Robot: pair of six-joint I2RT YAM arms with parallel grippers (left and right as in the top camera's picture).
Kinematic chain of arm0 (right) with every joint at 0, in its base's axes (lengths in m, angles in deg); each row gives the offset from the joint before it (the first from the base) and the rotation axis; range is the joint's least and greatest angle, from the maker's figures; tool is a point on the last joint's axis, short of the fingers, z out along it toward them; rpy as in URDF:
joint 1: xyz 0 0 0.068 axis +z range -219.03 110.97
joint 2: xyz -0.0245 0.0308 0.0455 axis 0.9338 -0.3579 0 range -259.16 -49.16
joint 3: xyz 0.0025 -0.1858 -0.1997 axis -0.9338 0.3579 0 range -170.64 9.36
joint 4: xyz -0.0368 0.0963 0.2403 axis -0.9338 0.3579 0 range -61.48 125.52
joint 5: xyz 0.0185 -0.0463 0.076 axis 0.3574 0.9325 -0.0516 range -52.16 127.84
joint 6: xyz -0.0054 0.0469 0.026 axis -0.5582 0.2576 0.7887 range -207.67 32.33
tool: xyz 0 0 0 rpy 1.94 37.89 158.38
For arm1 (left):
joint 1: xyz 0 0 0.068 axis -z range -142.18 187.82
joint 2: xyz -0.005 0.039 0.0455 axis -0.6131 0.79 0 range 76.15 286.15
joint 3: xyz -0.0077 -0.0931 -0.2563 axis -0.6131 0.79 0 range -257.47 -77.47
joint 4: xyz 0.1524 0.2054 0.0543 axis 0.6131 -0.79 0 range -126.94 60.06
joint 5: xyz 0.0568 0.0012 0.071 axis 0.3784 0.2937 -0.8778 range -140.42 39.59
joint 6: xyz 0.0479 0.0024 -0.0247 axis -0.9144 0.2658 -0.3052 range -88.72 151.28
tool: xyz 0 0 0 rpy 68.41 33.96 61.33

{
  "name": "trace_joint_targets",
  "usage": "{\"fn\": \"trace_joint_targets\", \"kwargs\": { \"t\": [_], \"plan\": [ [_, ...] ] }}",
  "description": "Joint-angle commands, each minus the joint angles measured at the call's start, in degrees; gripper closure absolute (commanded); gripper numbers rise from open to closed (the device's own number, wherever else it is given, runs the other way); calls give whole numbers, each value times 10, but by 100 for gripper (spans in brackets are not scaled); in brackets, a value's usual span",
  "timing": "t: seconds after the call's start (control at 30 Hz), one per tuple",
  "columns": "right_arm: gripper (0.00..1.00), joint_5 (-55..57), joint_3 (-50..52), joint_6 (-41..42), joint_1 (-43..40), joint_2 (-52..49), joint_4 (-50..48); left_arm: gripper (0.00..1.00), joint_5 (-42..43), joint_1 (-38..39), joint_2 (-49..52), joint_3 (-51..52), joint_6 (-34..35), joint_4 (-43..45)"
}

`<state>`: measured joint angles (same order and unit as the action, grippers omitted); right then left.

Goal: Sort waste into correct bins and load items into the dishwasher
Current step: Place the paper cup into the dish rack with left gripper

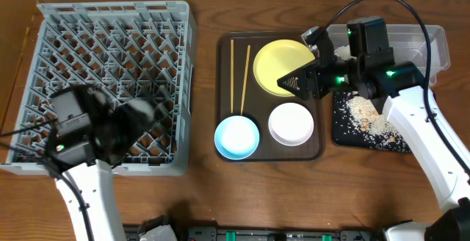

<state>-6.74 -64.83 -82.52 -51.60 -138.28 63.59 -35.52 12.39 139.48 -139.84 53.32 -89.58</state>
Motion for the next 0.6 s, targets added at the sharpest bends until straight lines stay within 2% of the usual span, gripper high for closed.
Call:
{"fn": "trace_joint_targets", "kwargs": {
  "t": [0.0, 0.17, 0.43, 0.53, 0.57],
  "plan": [
    [33, 9, -4, -12, 5, 6, 5, 42, -107, -67, 16, -7, -2, -5],
    [33, 9, -4, -12, 6, 6, 5, 42, -106, -154, 70, -7, 38, 15],
    [33, 9, -4, -12, 11, 6, 6, 42, -73, -175, 159, -7, 44, 49],
    [33, 9, -4, -12, 11, 6, 10, 21, -65, -176, 169, -7, 47, 56],
    [33, 9, -4, -12, 11, 6, 12, 20, -65, -176, 169, -8, 49, 56]
  ]
}}
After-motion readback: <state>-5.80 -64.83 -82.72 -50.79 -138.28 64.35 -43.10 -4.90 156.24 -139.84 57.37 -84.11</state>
